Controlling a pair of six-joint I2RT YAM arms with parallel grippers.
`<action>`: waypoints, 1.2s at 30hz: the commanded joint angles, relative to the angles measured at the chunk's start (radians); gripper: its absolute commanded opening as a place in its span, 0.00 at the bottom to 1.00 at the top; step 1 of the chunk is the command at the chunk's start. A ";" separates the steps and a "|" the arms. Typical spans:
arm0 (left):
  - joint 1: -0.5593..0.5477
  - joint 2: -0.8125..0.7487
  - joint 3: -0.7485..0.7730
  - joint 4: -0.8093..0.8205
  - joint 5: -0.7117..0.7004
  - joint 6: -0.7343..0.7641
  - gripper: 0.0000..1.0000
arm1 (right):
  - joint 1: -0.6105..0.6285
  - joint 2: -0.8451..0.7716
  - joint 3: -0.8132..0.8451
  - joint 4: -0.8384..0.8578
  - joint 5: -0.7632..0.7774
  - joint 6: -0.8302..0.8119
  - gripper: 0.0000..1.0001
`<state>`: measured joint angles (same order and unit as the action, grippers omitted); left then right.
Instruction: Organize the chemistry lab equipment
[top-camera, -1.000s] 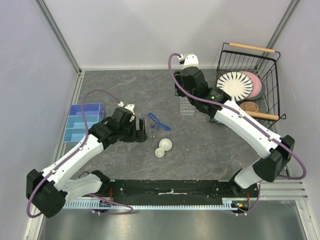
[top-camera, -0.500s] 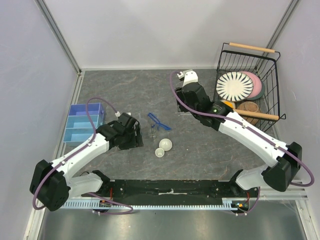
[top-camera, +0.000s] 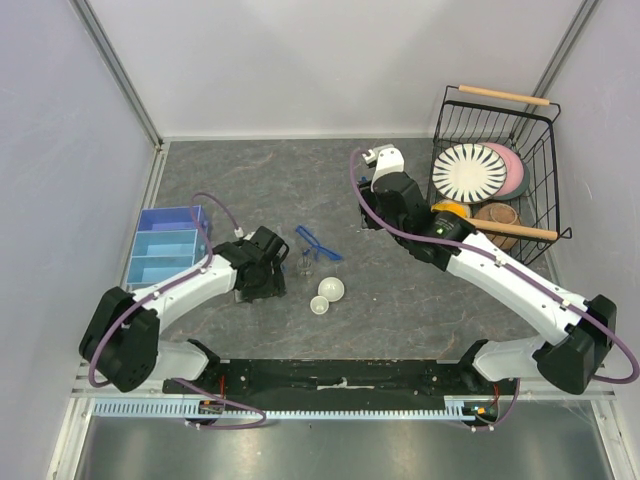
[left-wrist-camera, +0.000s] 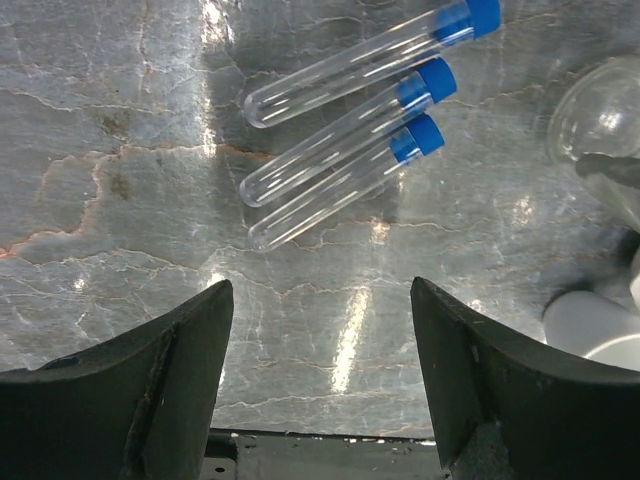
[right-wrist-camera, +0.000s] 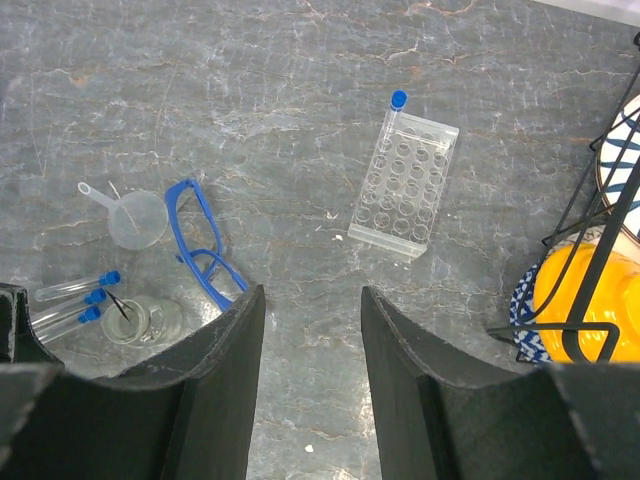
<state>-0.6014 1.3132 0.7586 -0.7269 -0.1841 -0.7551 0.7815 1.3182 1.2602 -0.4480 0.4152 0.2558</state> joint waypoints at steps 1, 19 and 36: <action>0.003 0.034 0.044 0.024 -0.067 -0.020 0.79 | 0.002 -0.042 -0.012 0.042 0.002 -0.018 0.50; 0.006 0.170 0.074 0.104 -0.104 0.051 0.79 | 0.004 -0.068 -0.024 0.054 0.000 -0.030 0.50; 0.005 0.156 0.015 0.150 -0.045 0.030 0.79 | 0.002 -0.066 -0.027 0.055 -0.016 -0.024 0.48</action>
<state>-0.5987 1.4944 0.7944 -0.6083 -0.2413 -0.7197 0.7815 1.2743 1.2373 -0.4194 0.4145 0.2344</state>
